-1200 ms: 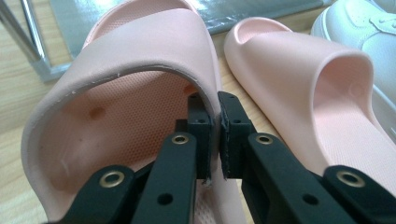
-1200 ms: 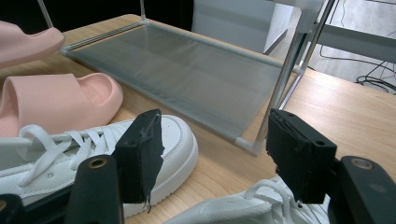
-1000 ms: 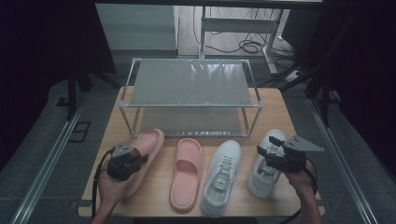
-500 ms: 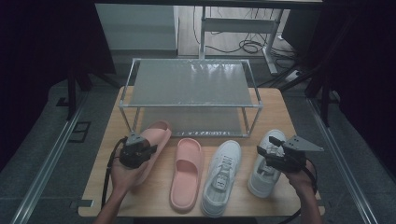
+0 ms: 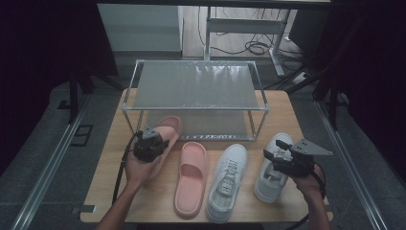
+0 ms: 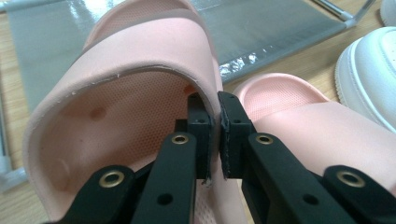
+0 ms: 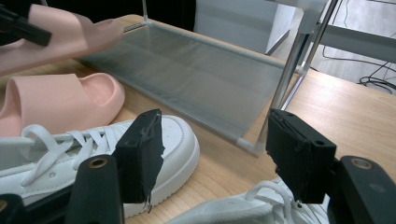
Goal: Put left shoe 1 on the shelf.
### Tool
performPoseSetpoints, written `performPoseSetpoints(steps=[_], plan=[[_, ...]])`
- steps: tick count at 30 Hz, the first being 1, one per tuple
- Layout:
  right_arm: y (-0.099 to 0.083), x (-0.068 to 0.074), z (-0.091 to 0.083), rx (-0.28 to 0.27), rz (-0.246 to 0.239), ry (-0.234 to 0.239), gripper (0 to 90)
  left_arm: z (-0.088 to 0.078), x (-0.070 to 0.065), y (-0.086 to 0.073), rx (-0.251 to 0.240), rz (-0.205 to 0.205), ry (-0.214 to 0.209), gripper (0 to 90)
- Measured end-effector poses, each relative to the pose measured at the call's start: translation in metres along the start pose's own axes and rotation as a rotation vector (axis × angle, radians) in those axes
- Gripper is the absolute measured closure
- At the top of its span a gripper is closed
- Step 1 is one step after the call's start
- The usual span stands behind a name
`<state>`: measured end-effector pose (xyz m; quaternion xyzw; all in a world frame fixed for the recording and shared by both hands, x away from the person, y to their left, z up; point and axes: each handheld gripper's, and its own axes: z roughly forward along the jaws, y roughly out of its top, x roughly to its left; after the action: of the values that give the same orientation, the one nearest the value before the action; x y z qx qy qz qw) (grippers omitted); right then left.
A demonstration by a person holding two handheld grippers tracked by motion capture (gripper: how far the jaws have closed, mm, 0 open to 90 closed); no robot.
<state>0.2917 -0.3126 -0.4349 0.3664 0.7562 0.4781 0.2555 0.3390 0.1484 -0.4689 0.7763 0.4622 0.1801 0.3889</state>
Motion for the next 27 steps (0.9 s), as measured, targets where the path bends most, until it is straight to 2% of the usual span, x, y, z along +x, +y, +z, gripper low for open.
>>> performPoseSetpoints(steps=[4, 10, 18, 27], plan=[[0.0, 0.0, 0.001, 0.005, -0.002, -0.002, 37.4, 0.01, -0.001, 0.004, 0.008, 0.004, 0.007, 85.3], [-0.001, -0.001, 0.001, 0.004, 0.0, -0.005, 37.4, 0.024, -0.004, 0.012, -0.016, 0.01, 0.02, 85.4], [-0.001, -0.002, 0.0, 0.005, 0.004, -0.013, 37.6, 0.042, -0.009, 0.022, -0.016, 0.038, 0.028, 85.4], [-0.001, -0.002, -0.001, 0.0, 0.002, -0.018, 37.7, 0.052, -0.01, 0.035, -0.021, 0.047, 0.055, 85.3]])
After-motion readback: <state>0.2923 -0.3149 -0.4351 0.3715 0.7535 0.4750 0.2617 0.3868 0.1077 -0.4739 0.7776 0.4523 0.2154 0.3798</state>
